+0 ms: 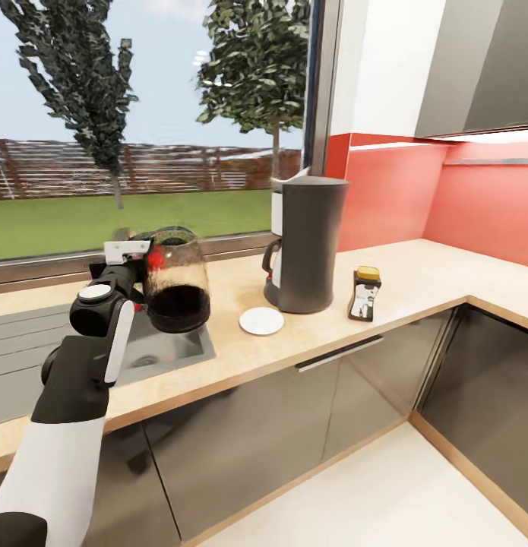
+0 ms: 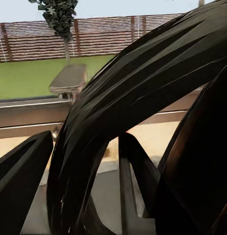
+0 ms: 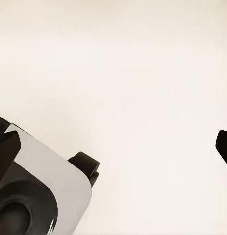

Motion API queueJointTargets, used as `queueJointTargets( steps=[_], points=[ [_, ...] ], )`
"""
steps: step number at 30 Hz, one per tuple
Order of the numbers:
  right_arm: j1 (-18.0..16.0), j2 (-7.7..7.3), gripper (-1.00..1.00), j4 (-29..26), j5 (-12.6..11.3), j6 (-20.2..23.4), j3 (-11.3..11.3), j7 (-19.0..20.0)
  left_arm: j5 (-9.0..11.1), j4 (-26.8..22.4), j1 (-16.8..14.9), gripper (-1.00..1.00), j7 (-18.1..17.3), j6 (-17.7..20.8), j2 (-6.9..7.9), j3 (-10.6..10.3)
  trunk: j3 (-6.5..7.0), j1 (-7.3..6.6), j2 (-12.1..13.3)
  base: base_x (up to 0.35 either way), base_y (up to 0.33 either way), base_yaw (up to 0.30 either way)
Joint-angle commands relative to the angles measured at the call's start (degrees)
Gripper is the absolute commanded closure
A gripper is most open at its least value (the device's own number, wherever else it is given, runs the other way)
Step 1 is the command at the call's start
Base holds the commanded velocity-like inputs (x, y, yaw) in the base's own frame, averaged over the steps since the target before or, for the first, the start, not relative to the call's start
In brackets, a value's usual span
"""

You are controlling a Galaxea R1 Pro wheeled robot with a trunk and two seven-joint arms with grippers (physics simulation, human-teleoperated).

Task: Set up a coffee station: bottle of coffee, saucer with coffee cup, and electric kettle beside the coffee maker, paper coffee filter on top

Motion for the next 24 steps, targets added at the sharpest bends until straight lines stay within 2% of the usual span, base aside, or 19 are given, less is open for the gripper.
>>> queueJointTargets(
  steps=[1,9,15,17,19,23,24],
  points=[
    [-0.1,-0.05,-1.00,0.1,-0.6,-0.1,0.3,0.2,-0.3,-0.1,-0.1,1.00,0.3,0.4,0.05,-0.2,-0.06,0.00,0.0,0.000,-0.274,0.001],
    [-0.1,-0.05,-1.00,0.1,-0.6,-0.1,0.3,0.2,-0.3,-0.1,-0.1,1.00,0.3,0.4,0.05,-0.2,-0.06,0.00,0.0,0.000,-0.145,0.000],
    [-0.1,-0.05,-1.00,0.1,-0.8,-0.3,0.2,0.1,-0.2,-0.1,-0.1,1.00,0.3,0.3,-0.02,-0.2,-0.06,0.00,0.0,0.000,-0.026,0.000],
    [-0.1,-0.05,-1.00,0.1,-0.8,-0.2,0.2,0.2,-0.2,-0.1,-0.1,1.00,0.3,0.3,-0.64,-0.2,-0.06,0.00,0.0,0.000,-0.002,0.000],
    [-0.1,-0.05,-1.00,0.1,-0.8,-0.2,0.3,0.3,-0.2,-0.1,-0.1,1.00,0.4,0.3,-1.98,-0.2,-0.06,0.00,0.0,0.000,0.000,0.000],
    [-0.1,-0.05,-1.00,0.1,-0.9,-0.1,0.3,0.3,-0.3,-0.1,-0.1,1.00,0.5,0.3,-3.00,-0.2,-0.06,0.00,0.0,0.000,0.000,0.000],
    [-0.1,-0.05,-1.00,0.1,-0.9,-0.1,0.3,0.3,-0.3,-0.1,-0.1,1.00,0.5,0.2,-3.74,-0.2,-0.06,0.00,0.0,0.000,0.000,0.000]
  ],
)
